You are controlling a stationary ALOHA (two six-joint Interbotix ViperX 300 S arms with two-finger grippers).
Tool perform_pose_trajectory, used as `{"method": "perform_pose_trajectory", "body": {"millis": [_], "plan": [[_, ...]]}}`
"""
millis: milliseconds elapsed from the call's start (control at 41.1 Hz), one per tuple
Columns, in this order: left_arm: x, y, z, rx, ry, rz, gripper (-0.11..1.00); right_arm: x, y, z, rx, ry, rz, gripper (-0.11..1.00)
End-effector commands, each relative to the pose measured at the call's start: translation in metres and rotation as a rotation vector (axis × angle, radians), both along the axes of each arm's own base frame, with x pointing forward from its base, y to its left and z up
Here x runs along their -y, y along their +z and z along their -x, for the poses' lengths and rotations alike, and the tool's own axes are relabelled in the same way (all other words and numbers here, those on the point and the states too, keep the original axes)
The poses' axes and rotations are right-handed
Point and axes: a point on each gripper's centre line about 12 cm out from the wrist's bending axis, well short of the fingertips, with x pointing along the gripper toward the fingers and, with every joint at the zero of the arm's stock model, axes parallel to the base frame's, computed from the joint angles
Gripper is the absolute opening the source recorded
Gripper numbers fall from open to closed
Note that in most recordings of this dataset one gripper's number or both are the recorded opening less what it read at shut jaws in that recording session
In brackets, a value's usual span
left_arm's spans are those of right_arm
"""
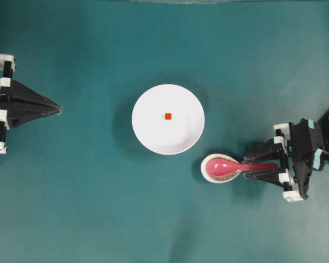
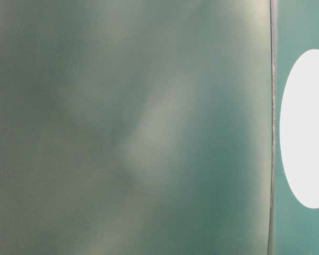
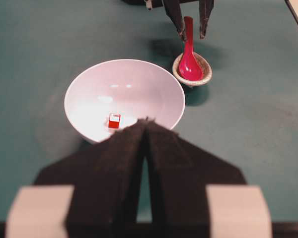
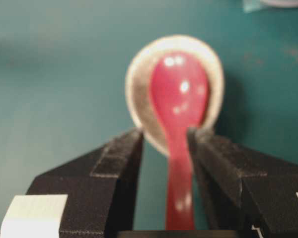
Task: Grip the spoon and scoop the red block from the bowl with right arm.
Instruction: 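Close the right gripper on the pink spoon handle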
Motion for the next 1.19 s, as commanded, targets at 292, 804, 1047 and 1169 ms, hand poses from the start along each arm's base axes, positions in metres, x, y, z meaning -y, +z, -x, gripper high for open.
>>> {"method": "perform_pose_trajectory", "body": {"millis": [292,804,1047,1169], "plan": [[0.0,0.006,-0.003,0.012,0.004,0.024,0.0,-0.001,-0.008,-0.001,-0.034,0.009,0.038,0.46],[0.0,0.003,-0.002,-0.005,0.004,0.024,0.0,0.001,-0.01,0.003,-0.043,0.036,0.098,0.45],[0.0,0.002,-0.002,-0.012,0.005,0.025,0.0,0.001,-0.01,0.004,-0.041,0.036,0.1,0.45],[0.0,0.002,-0.002,-0.012,0.005,0.027,0.0,0.001,-0.01,0.003,-0.04,0.036,0.1,0.44]]}}
